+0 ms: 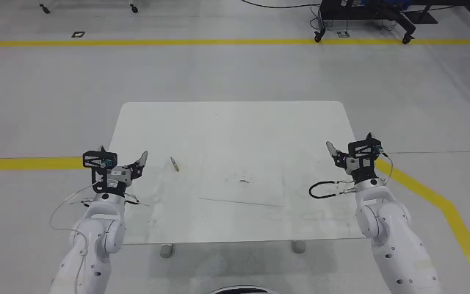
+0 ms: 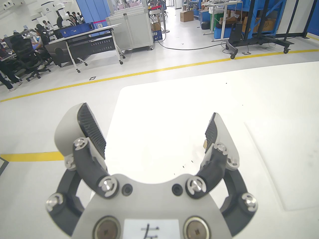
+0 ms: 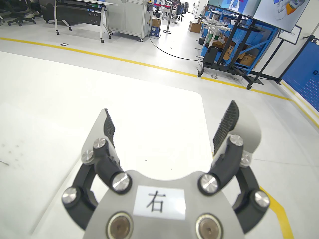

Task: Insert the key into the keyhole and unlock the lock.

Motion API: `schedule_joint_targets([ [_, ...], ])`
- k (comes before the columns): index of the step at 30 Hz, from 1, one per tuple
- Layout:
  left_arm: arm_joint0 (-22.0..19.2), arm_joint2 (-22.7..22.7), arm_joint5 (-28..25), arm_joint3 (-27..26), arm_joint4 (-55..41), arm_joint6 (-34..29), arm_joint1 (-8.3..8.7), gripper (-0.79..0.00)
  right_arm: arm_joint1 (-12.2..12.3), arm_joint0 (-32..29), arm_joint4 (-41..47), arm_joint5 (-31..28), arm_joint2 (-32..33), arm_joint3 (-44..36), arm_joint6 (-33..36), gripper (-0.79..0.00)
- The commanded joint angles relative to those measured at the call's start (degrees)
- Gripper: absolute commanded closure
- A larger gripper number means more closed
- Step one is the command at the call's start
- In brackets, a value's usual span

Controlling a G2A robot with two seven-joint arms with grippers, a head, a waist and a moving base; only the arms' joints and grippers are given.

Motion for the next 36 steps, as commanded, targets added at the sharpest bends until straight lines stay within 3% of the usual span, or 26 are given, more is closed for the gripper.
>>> schedule_joint_targets([
  [1,0.0,0.0,0.0,0.0,0.0,0.0,0.00,-0.785,0.0,0.0,0.0,0.0,0.0,0.0,0.0,-0.785],
  [10,0.0,0.0,0.0,0.0,0.0,0.0,0.00,-0.785,0.0,0.6,-1.2,-1.1,-1.0,0.1,1.2,-0.785],
  [19,0.0,0.0,0.0,0.0,0.0,0.0,0.00,-0.785,-1.0,9.9,-13.8,-3.8,-14.7,3.5,12.0,-0.785],
  [28,0.0,0.0,0.0,0.0,0.0,0.0,0.00,-0.785,-1.8,17.8,-10.2,-13.8,-19.6,9.6,16.5,-0.785],
  [36,0.0,0.0,0.0,0.0,0.0,0.0,0.00,-0.785,-2.0,23.4,-6.8,-29.8,-24.4,15.4,18.0,-0.785],
])
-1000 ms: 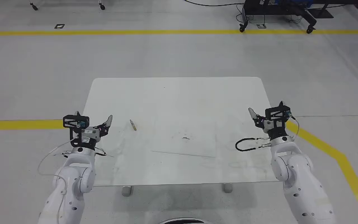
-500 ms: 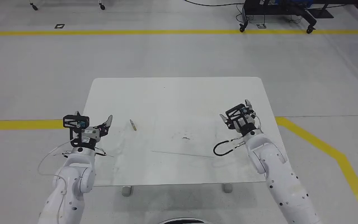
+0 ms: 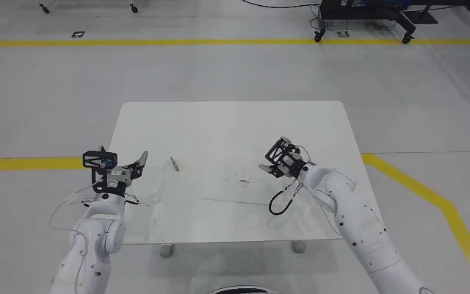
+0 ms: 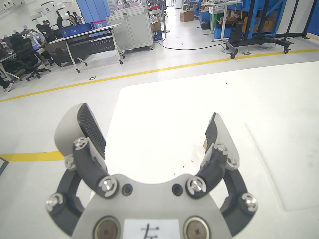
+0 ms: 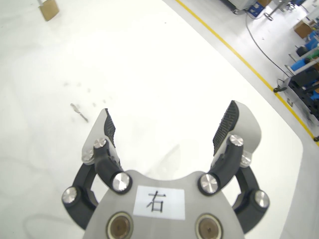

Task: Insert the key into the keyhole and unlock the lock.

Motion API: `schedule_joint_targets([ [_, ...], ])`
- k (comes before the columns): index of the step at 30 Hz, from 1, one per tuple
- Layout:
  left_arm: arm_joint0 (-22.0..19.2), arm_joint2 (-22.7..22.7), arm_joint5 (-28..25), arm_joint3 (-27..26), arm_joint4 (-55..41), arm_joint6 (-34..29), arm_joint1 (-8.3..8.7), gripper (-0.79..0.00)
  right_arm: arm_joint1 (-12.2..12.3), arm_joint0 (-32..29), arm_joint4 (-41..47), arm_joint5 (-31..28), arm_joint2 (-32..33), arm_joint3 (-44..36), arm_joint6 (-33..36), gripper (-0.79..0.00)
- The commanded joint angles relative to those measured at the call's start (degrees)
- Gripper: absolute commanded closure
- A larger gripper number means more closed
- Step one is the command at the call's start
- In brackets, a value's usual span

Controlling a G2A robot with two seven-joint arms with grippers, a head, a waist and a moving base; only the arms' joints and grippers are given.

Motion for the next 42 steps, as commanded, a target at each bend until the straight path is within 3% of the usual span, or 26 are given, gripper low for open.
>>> schedule_joint_targets([
  [1,0.0,0.0,0.0,0.0,0.0,0.0,0.00,-0.785,-0.2,1.9,1.6,-5.0,-1.6,2.0,1.4,-0.785],
  [5,0.0,0.0,0.0,0.0,0.0,0.0,0.00,-0.785,-0.8,6.4,5.4,-11.8,-4.9,6.6,4.6,-0.785],
  [6,0.0,0.0,0.0,0.0,0.0,0.0,0.00,-0.785,-1.0,7.4,5.9,-12.5,-5.8,7.6,5.3,-0.754],
  [8,0.0,0.0,0.0,0.0,0.0,0.0,0.00,-0.785,-1.3,9.1,7.7,-15.3,-7.5,9.7,6.6,-0.616],
  [9,0.0,0.0,0.0,0.0,0.0,0.0,0.00,-0.785,-1.5,10.0,8.5,-16.4,-8.1,10.7,7.3,-0.496],
  [10,0.0,0.0,0.0,0.0,0.0,0.0,0.00,-0.785,-1.6,10.9,9.4,-17.6,-8.9,11.7,8.0,-0.449],
  [12,0.0,0.0,0.0,0.0,0.0,0.0,0.00,-0.785,-1.9,12.4,11.9,-20.3,-10.2,13.9,9.4,-0.431],
  [14,0.0,0.0,0.0,0.0,0.0,0.0,0.00,-0.785,-2.2,14.2,14.5,-22.3,-11.1,16.0,10.8,-0.363],
  [20,0.0,0.0,0.0,0.0,0.0,0.0,0.00,-0.785,-3.0,16.6,16.6,-22.2,-13.8,18.7,12.2,-0.329],
  [25,0.0,0.0,0.0,0.0,0.0,0.0,0.00,-0.785,-3.3,17.3,16.3,-21.7,-15.8,19.7,12.2,-0.256],
  [27,0.0,0.0,0.0,0.0,0.0,0.0,0.00,-0.785,-3.5,17.6,16.3,-22.1,-16.6,20.1,12.2,-0.160],
  [29,0.0,0.0,0.0,0.0,0.0,0.0,0.00,-0.785,-3.6,18.0,16.2,-22.4,-17.1,20.3,12.0,0.000],
  [37,0.0,0.0,0.0,0.0,0.0,0.0,0.00,-0.785,-2.4,16.6,13.8,-23.6,-15.3,17.6,7.9,0.000],
  [42,0.0,0.0,0.0,0.0,0.0,0.0,0.00,-0.785,-0.2,11.7,8.4,-22.0,-9.2,11.0,-1.2,0.000],
])
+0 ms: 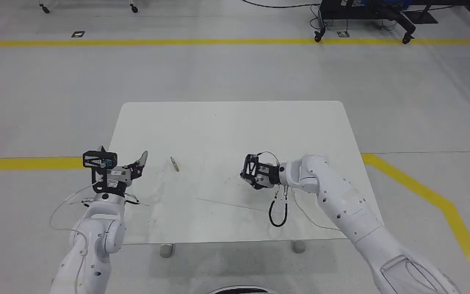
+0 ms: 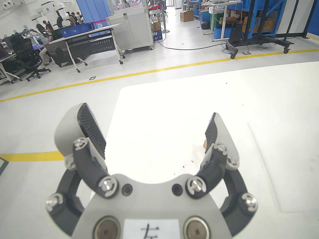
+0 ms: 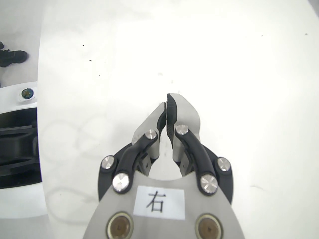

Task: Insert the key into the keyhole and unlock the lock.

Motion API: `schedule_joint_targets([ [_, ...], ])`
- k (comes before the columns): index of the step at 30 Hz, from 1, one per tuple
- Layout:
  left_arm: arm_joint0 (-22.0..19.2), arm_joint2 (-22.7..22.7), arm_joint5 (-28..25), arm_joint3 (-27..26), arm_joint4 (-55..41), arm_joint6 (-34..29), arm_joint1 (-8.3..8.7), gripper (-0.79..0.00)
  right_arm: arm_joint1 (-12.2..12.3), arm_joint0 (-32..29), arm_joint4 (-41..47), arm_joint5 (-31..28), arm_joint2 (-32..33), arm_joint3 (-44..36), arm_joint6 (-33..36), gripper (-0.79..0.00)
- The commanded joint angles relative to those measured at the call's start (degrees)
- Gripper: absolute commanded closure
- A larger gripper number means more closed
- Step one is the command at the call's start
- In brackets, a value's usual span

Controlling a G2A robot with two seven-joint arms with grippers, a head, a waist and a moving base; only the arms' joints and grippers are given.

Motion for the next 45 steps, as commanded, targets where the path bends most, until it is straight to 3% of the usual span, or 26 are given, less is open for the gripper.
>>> schedule_joint_targets([
  [1,0.0,0.0,0.0,0.0,0.0,0.0,0.00,-0.785,1.1,-3.0,-2.5,2.3,4.0,-3.4,-6.1,0.000],
  [7,0.0,0.0,0.0,0.0,0.0,0.0,0.00,-0.785,3.8,-16.2,-0.8,9.2,18.2,-11.1,-27.3,0.000],
  [10,0.0,0.0,0.0,0.0,0.0,0.0,0.00,-0.785,4.6,-21.0,4.5,5.5,23.8,-11.7,-35.9,0.000],
  [13,0.0,0.0,0.0,0.0,0.0,0.0,0.00,-0.785,5.1,-23.2,10.0,2.6,27.9,-10.7,-38.2,0.000],
  [33,0.0,0.0,0.0,0.0,0.0,0.0,0.00,-0.785,5.0,-22.9,11.1,2.8,27.1,-11.0,-37.3,0.000],
  [38,0.0,0.0,0.0,0.0,0.0,0.0,0.00,-0.785,4.7,-17.2,23.2,-7.9,21.9,-6.5,-29.6,0.000],
  [45,0.0,0.0,0.0,0.0,0.0,0.0,0.00,-0.785,5.2,-7.7,52.1,-7.9,10.0,-0.7,-11.3,0.000],
])
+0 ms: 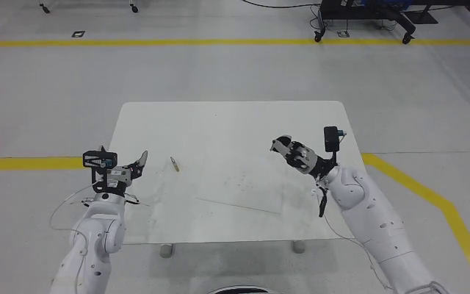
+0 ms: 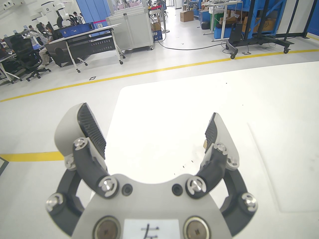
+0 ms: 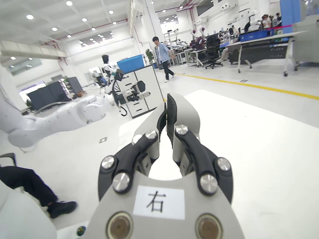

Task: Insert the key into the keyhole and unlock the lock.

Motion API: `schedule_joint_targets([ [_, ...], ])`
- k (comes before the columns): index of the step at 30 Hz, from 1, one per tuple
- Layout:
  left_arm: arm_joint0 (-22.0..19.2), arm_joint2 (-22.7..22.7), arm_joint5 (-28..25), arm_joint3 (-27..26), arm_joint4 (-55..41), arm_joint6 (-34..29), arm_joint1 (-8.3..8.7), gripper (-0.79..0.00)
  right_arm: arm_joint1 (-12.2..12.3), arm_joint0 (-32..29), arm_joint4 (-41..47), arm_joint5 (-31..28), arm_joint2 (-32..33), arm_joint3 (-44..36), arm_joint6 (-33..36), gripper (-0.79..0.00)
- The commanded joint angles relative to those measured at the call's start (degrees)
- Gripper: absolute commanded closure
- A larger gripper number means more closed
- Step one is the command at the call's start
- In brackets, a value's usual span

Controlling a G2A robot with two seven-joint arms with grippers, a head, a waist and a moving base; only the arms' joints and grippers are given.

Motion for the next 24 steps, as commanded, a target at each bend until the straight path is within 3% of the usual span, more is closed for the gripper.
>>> schedule_joint_targets([
  [1,0.0,0.0,0.0,0.0,0.0,0.0,0.00,-0.785,0.5,2.6,10.2,0.0,-2.8,1.3,8.0,0.000],
  [2,0.0,0.0,0.0,0.0,0.0,0.0,0.00,-0.785,0.6,3.2,13.2,0.0,-3.8,1.4,10.4,0.000],
  [10,0.0,0.0,0.0,0.0,0.0,0.0,0.00,-0.785,0.6,3.2,13.2,0.0,-3.8,1.4,10.4,0.000],
  [13,0.0,-0.2,2.6,0.0,1.6,3.0,-0.15,-0.785,0.6,3.2,13.2,0.0,-3.8,1.4,10.4,0.000],
  [15,0.4,0.0,-0.6,-0.6,-4.1,3.8,-0.36,-0.785,0.6,3.2,13.2,0.0,-3.8,1.4,10.4,0.000],
  [18,-0.2,-2.2,-8.2,-1.7,-16.3,-1.7,-0.28,-0.785,0.6,3.2,13.2,0.0,-3.8,1.4,10.4,0.000],
  [22,-1.3,-5.8,-21.4,-2.5,-38.7,-16.6,0.35,-0.785,0.6,3.2,13.2,0.0,-3.8,1.4,10.4,0.000],
  [24,-2.7,-7.1,-26.2,-1.9,-47.8,-25.1,0.88,-0.785,0.4,3.0,14.8,3.3,-4.6,1.1,10.7,0.000],
])
